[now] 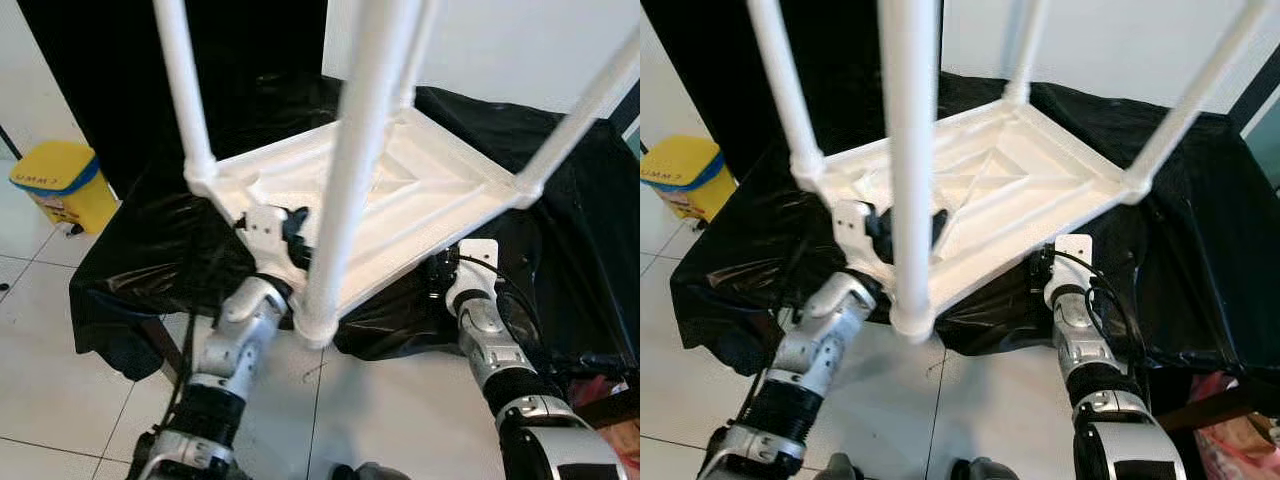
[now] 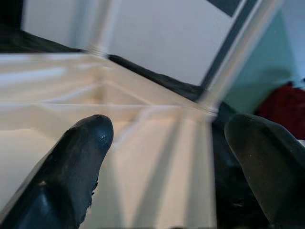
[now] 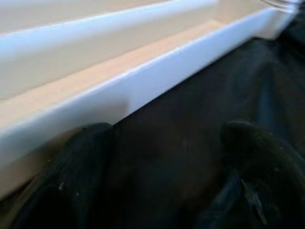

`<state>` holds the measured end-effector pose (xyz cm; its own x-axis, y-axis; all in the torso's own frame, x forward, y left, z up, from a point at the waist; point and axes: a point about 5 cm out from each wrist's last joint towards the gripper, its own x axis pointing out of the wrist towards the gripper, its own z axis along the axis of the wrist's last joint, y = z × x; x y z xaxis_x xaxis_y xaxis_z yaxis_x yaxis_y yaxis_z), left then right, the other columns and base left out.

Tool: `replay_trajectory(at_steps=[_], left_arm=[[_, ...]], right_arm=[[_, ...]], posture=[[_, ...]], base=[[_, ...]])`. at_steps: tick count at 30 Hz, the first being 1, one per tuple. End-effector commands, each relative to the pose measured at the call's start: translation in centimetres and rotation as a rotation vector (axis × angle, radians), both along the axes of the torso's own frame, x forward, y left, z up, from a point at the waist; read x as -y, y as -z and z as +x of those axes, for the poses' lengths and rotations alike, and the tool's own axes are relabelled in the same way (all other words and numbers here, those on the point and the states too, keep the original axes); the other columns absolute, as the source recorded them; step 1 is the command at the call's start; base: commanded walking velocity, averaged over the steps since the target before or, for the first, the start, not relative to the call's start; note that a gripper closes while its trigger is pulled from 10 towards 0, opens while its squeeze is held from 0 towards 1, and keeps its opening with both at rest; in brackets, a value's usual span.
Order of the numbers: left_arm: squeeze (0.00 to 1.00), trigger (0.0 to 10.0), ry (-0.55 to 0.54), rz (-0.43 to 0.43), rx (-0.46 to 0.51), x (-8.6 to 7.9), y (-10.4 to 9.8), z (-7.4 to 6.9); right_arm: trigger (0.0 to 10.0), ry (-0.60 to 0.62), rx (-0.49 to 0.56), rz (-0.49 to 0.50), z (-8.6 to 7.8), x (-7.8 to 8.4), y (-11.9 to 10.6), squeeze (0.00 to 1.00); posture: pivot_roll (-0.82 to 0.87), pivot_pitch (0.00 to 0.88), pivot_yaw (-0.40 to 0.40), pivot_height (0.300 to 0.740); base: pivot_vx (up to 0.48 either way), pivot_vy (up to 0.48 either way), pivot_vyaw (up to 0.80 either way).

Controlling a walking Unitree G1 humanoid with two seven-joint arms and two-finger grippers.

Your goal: Building children table

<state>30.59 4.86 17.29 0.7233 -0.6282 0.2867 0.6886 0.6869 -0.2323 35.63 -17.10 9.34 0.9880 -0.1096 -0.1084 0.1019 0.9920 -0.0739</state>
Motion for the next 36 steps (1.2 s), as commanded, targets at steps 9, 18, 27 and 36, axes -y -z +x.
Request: replay_trajectory(at_steps=[9, 18, 27, 36], left_arm=[[0.0, 10.0, 0.106, 0.048, 0.042, 2.7, -1.3, -1.3], [0.0, 10.0, 0.123, 0.328, 0.104, -2.6, 0.1, -0.4], [0.0, 10.0, 0.211, 0.472, 0.109, -4.2, 0.9, -0.5], [0.0, 10.0, 0.392, 0.785, 0.12, -5.1, 4.3, -1.6]], right_arm=[[10.0, 0.002, 0.04, -0.027, 1.3, -1.0, -1.3, 0.0], [10.0, 0.153, 0.12, -0.061, -0.5, 3.2, -0.9, 0.0], [10.0, 0.11, 0.236, -0.054, -1.8, 2.9, -2.2, 0.0], [10.0, 0.086, 0.313, -0.062, -3.6, 3.0, -4.0, 0.0]], posture=[[0.1, 0.095, -0.098, 0.74], [0.11, 0.101, -0.105, 0.74], [0.08, 0.106, -0.094, 0.74], [0.05, 0.106, -0.076, 0.74]], base=[[0.0, 0.0, 0.0], [0.0, 0.0, 0.0], [0.0, 0.0, 0.0], [0.0, 0.0, 0.0]])
